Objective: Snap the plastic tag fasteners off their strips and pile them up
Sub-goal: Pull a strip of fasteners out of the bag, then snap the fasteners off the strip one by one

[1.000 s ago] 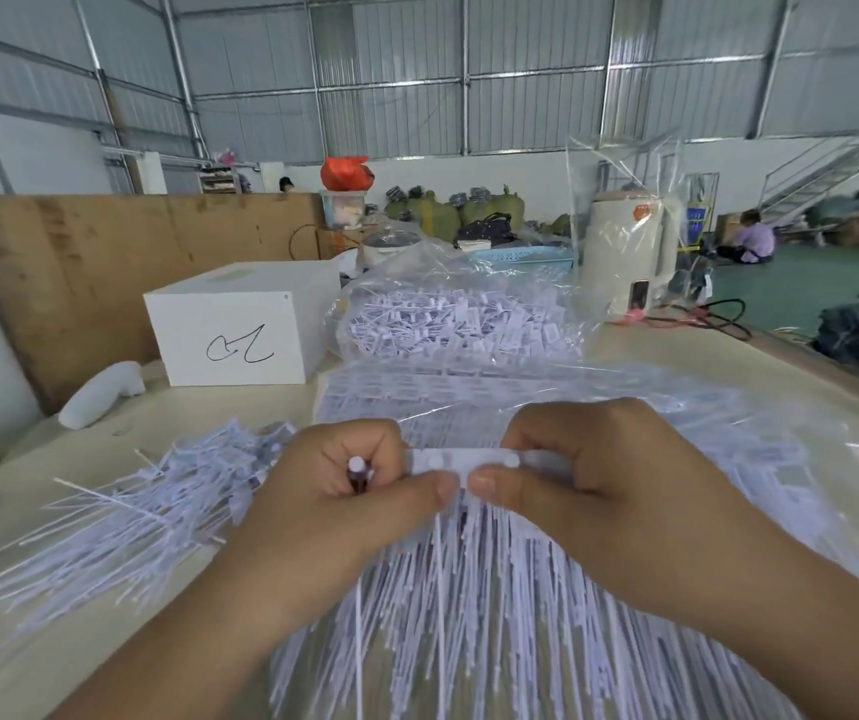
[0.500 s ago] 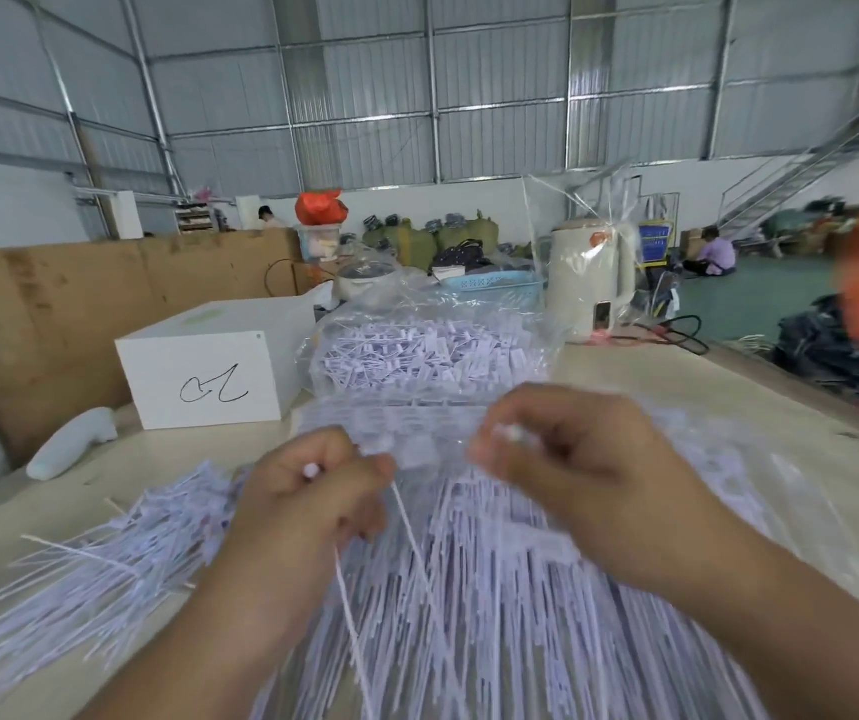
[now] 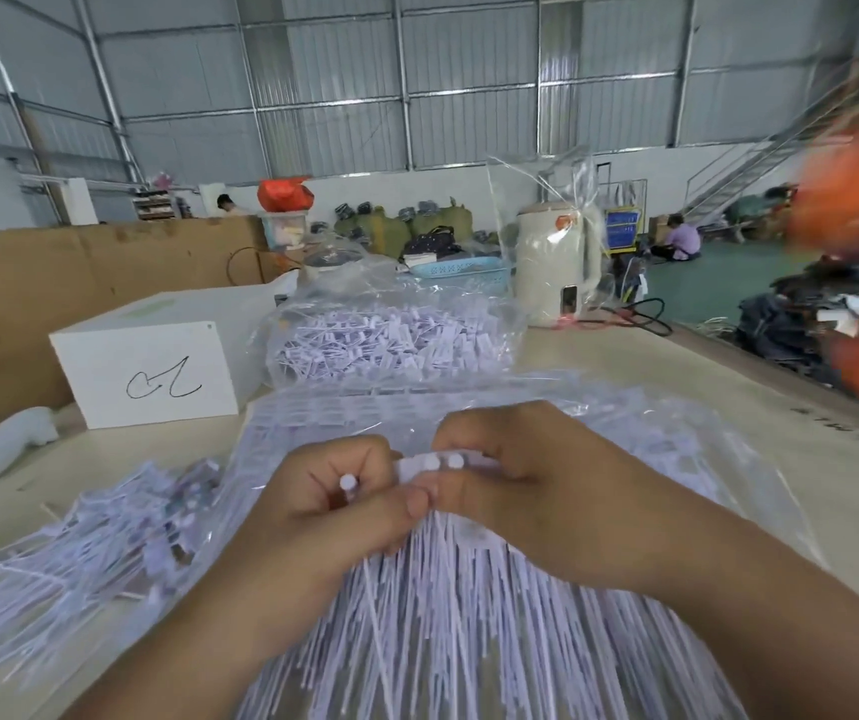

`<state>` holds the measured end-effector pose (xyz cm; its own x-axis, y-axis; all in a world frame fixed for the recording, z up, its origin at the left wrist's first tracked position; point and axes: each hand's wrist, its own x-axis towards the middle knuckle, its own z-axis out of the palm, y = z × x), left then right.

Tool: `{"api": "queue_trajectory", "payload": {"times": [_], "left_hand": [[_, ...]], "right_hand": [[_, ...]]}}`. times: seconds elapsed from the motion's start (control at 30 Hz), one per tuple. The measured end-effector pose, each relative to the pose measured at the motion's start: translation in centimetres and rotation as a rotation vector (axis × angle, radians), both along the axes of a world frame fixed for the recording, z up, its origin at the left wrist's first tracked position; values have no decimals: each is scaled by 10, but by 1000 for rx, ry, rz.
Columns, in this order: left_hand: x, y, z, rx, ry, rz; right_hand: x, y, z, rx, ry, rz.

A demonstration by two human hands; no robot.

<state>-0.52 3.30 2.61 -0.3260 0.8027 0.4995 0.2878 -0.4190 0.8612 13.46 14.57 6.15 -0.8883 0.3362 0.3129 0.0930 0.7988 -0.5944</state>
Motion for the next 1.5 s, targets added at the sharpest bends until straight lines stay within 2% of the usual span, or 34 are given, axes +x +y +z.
{"api": "queue_trajectory", "payload": {"times": [0.17, 0.23, 0.33, 0.4, 0.5, 0.6, 0.73, 0.83, 0.97, 1.1, 1.17, 1.3, 1.4, 1.43, 1.5], "left_hand": [[11, -6, -4, 109, -180, 173], [13, -9, -5, 130, -162, 259], [10, -10, -9, 110, -126, 366], [9, -11, -10, 80, -137, 298], [9, -12, -8, 45, -113, 116], [6, -17, -4, -7, -91, -36], [1, -26, 4, -128, -15, -230], [-1, -28, 7, -201, -33, -356], [-2, -28, 9, -214, -4, -309], [-6, -25, 5, -214, 45, -211], [-8, -24, 2, -229, 52, -188], [-13, -22, 1, -237, 90, -121], [-19, -22, -1, -226, 58, -86], [-21, -22, -2, -229, 38, -73], [-25, -23, -4, -227, -5, -67]], "right_hand": [[-13, -15, -11, 37, 101, -71], [-18, -21, -13, 5, 180, -119], [-16, -12, -9, -104, 405, -197], [-12, -7, -6, -159, 433, -83], [-8, -10, -10, -267, 268, 196], [-8, -12, -10, -384, 188, 252], [-7, -1, -13, -385, 126, 238], [-9, -3, -14, -328, 74, 224], [-6, -7, -9, -312, 15, 191], [0, -7, -3, -29, -132, 84], [1, -6, -1, 79, -138, 31], [6, -7, 6, 189, -140, -45], [12, -9, 7, 492, -245, -144], [12, -9, 6, 493, -260, -149], [9, -7, 4, 329, -256, -67]]}}
